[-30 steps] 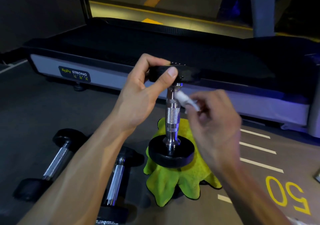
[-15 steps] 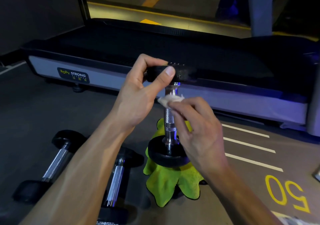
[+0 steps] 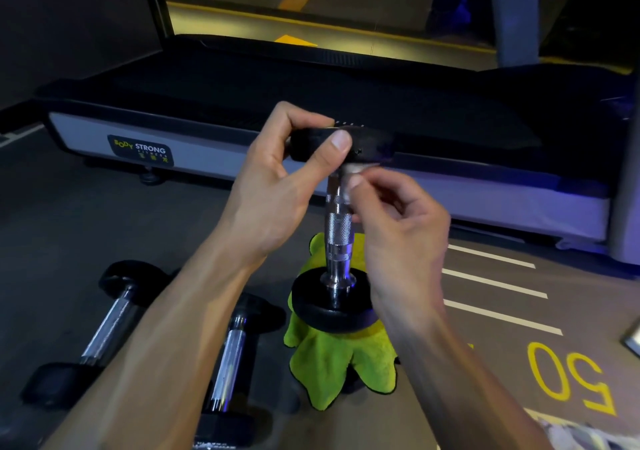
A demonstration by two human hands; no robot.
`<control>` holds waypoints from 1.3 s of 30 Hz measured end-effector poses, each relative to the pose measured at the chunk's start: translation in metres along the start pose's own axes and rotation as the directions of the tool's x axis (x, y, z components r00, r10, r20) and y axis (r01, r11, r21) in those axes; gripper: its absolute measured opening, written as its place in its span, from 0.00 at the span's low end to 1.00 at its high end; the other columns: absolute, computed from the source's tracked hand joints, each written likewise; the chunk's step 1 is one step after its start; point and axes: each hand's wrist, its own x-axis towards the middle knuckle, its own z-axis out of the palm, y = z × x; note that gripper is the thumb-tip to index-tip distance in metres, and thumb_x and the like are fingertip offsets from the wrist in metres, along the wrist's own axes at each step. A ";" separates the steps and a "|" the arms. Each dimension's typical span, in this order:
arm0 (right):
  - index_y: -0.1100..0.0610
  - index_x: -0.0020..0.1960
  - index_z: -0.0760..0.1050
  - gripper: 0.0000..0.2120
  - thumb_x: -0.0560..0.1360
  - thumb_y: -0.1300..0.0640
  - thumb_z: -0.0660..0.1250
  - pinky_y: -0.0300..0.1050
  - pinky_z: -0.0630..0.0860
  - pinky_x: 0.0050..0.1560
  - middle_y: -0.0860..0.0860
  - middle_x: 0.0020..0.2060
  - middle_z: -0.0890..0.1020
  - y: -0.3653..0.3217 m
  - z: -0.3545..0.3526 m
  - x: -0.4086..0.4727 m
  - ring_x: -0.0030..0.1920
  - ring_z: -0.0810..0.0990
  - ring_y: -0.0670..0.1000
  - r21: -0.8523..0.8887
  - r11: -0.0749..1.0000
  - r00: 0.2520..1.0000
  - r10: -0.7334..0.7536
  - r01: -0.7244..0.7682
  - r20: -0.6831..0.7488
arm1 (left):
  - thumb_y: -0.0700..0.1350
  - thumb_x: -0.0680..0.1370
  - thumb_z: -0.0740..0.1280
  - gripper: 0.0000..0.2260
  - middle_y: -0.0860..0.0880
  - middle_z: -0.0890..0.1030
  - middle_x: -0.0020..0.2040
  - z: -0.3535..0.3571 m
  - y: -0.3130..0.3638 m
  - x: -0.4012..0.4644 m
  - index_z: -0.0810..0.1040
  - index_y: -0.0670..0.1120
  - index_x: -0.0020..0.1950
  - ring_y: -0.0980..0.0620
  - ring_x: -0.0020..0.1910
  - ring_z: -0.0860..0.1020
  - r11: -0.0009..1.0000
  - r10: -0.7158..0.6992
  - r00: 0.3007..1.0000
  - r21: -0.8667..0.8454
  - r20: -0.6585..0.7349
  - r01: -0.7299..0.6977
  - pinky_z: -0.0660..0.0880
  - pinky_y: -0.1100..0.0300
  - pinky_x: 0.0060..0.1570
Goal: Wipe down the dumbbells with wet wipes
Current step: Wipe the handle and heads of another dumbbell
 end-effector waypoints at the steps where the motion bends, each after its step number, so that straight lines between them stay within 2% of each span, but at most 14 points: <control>1: 0.57 0.46 0.84 0.03 0.76 0.63 0.74 0.41 0.81 0.45 0.49 0.40 0.87 -0.002 0.002 -0.004 0.40 0.84 0.46 -0.107 0.991 0.996 -0.082 0.084 0.029 | 0.52 0.81 0.71 0.07 0.62 0.80 0.46 0.001 0.001 0.001 0.78 0.52 0.56 0.60 0.51 0.77 1.000 0.002 1.000 0.016 0.006 -0.002 0.74 0.57 0.57; 3: 0.56 0.46 0.84 0.02 0.76 0.62 0.74 0.42 0.81 0.46 0.49 0.40 0.86 -0.001 -0.002 -0.002 0.41 0.84 0.46 -0.235 0.957 0.986 -0.163 0.168 0.039 | 0.52 0.81 0.71 0.07 0.62 0.80 0.46 0.003 0.003 0.002 0.78 0.52 0.56 0.61 0.50 0.78 0.999 0.005 1.000 0.044 0.018 -0.005 0.74 0.61 0.56; 7: 0.55 0.47 0.83 0.03 0.77 0.63 0.73 0.41 0.78 0.46 0.47 0.38 0.85 0.007 -0.015 0.010 0.39 0.82 0.44 -0.189 0.973 0.987 -0.148 0.135 -0.056 | 0.52 0.81 0.72 0.07 0.58 0.81 0.49 0.003 0.003 0.000 0.78 0.53 0.56 0.58 0.52 0.78 1.000 0.005 1.000 0.031 0.006 -0.005 0.75 0.56 0.59; 11: 0.56 0.47 0.83 0.07 0.75 0.68 0.72 0.32 0.73 0.45 0.49 0.42 0.82 0.013 -0.012 -0.013 0.40 0.80 0.43 -0.380 0.850 0.927 -0.295 0.365 0.232 | 0.53 0.80 0.71 0.07 0.58 0.80 0.48 0.001 0.003 0.001 0.78 0.53 0.55 0.57 0.51 0.78 1.000 -0.021 1.000 0.014 0.005 0.020 0.74 0.57 0.58; 13: 0.55 0.48 0.83 0.07 0.77 0.66 0.72 0.34 0.73 0.45 0.48 0.43 0.81 0.012 -0.022 -0.007 0.42 0.79 0.43 -0.425 0.792 0.895 -0.343 0.438 0.284 | 0.53 0.80 0.71 0.08 0.56 0.81 0.49 0.000 0.004 0.001 0.78 0.52 0.56 0.56 0.52 0.78 1.000 -0.025 1.000 0.011 0.019 0.025 0.76 0.54 0.59; 16: 0.54 0.48 0.81 0.06 0.78 0.64 0.71 0.45 0.77 0.45 0.49 0.44 0.79 0.012 -0.033 0.015 0.44 0.79 0.45 -0.449 0.790 0.908 -0.370 0.418 0.194 | 0.51 0.80 0.71 0.09 0.49 0.83 0.53 -0.001 0.004 -0.001 0.79 0.50 0.56 0.53 0.55 0.79 1.000 -0.021 0.999 0.006 0.032 0.021 0.76 0.51 0.63; 18: 0.57 0.49 0.80 0.04 0.79 0.65 0.69 0.51 0.79 0.48 0.50 0.46 0.80 0.017 -0.035 0.009 0.48 0.81 0.49 -0.412 0.822 0.917 -0.322 0.394 0.235 | 0.53 0.78 0.72 0.10 0.46 0.83 0.56 -0.001 0.004 -0.001 0.79 0.51 0.56 0.54 0.55 0.79 0.999 -0.036 0.999 -0.013 0.033 0.037 0.76 0.52 0.62; 21: 0.54 0.50 0.79 0.06 0.79 0.65 0.70 0.54 0.80 0.53 0.48 0.48 0.81 0.029 -0.041 -0.008 0.51 0.83 0.52 -0.357 0.880 0.935 -0.218 0.312 0.279 | 0.53 0.76 0.70 0.11 0.47 0.82 0.55 -0.002 0.005 0.000 0.78 0.51 0.56 0.58 0.54 0.78 0.995 -0.083 0.996 -0.061 0.027 0.084 0.75 0.57 0.60; 24: 0.55 0.50 0.80 0.03 0.80 0.62 0.70 0.57 0.81 0.56 0.54 0.47 0.84 0.026 -0.033 -0.003 0.49 0.84 0.55 -0.209 0.968 0.978 -0.104 0.141 0.179 | 0.49 0.78 0.68 0.11 0.46 0.81 0.55 0.001 0.007 -0.002 0.77 0.47 0.57 0.56 0.54 0.79 0.994 -0.078 0.997 -0.071 0.026 0.079 0.76 0.55 0.62; 27: 0.55 0.50 0.80 0.03 0.80 0.62 0.69 0.51 0.80 0.51 0.52 0.44 0.85 0.017 -0.020 0.002 0.46 0.83 0.50 -0.067 0.996 0.992 -0.057 0.065 0.109 | 0.54 0.76 0.71 0.15 0.42 0.81 0.60 0.003 0.005 -0.005 0.76 0.49 0.58 0.47 0.59 0.80 0.999 -0.036 0.999 -0.024 0.027 0.037 0.76 0.47 0.66; 30: 0.53 0.48 0.79 0.07 0.80 0.64 0.70 0.44 0.77 0.52 0.48 0.48 0.82 0.024 -0.028 -0.016 0.49 0.82 0.48 -0.197 0.963 0.963 -0.136 0.183 0.231 | 0.58 0.73 0.74 0.19 0.48 0.83 0.60 0.000 0.001 -0.007 0.76 0.52 0.59 0.50 0.60 0.81 0.999 -0.034 0.999 0.003 -0.022 0.034 0.76 0.47 0.67; 33: 0.54 0.46 0.79 0.06 0.78 0.65 0.71 0.39 0.75 0.50 0.46 0.47 0.78 0.025 -0.037 -0.021 0.49 0.80 0.49 -0.382 0.868 0.924 -0.193 0.317 0.329 | 0.58 0.73 0.75 0.19 0.54 0.83 0.57 -0.003 0.000 -0.006 0.76 0.51 0.58 0.55 0.58 0.81 1.000 -0.030 0.998 -0.001 -0.051 0.030 0.76 0.52 0.65; 37: 0.57 0.47 0.80 0.04 0.78 0.64 0.72 0.32 0.70 0.46 0.47 0.43 0.77 0.009 -0.021 -0.002 0.44 0.77 0.45 -0.410 0.807 0.901 -0.328 0.424 0.285 | 0.58 0.72 0.76 0.19 0.57 0.82 0.56 -0.002 0.002 -0.007 0.75 0.53 0.57 0.57 0.58 0.81 1.000 -0.009 0.999 0.014 -0.033 0.010 0.77 0.56 0.62; 39: 0.58 0.48 0.80 0.02 0.79 0.63 0.72 0.33 0.71 0.46 0.47 0.44 0.76 0.009 -0.023 -0.002 0.44 0.78 0.46 -0.412 0.800 0.891 -0.321 0.437 0.322 | 0.57 0.70 0.78 0.24 0.62 0.81 0.56 -0.001 0.003 -0.011 0.73 0.52 0.60 0.57 0.60 0.81 0.999 -0.002 1.000 0.046 -0.016 0.002 0.79 0.53 0.62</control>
